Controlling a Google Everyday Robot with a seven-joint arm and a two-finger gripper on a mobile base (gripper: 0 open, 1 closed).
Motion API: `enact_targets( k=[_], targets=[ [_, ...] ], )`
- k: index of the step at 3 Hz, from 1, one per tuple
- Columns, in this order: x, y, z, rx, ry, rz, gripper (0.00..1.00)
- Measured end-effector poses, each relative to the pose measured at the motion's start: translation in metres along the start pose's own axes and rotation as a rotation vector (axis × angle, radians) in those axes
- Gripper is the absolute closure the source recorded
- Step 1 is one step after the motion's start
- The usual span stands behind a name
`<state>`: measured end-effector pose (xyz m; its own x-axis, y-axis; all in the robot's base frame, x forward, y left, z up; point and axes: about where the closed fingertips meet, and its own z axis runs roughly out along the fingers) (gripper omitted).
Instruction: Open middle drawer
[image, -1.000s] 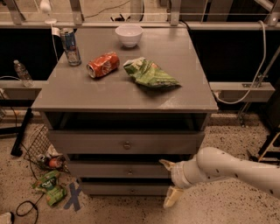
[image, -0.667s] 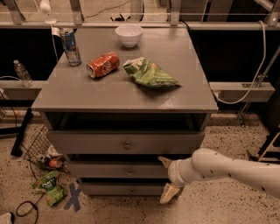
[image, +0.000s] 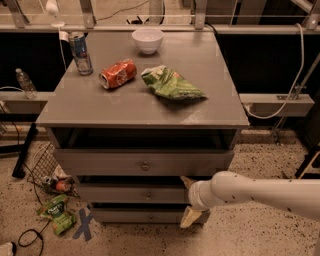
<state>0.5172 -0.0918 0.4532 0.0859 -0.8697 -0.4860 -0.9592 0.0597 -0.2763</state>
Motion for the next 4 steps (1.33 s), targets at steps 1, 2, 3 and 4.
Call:
enact_targets(
  k=[1, 2, 3, 4],
  targets=[
    [0.006, -0.002, 0.009, 0.018, 0.085, 0.005, 0.0],
    [0.009, -0.004, 0.013, 0.02, 0.12, 0.006, 0.0],
    [0.016, -0.006, 0.029, -0.01, 0.123, 0.013, 0.0],
    [0.019, -0.015, 0.041, -0.026, 0.119, 0.016, 0.0]
  ],
)
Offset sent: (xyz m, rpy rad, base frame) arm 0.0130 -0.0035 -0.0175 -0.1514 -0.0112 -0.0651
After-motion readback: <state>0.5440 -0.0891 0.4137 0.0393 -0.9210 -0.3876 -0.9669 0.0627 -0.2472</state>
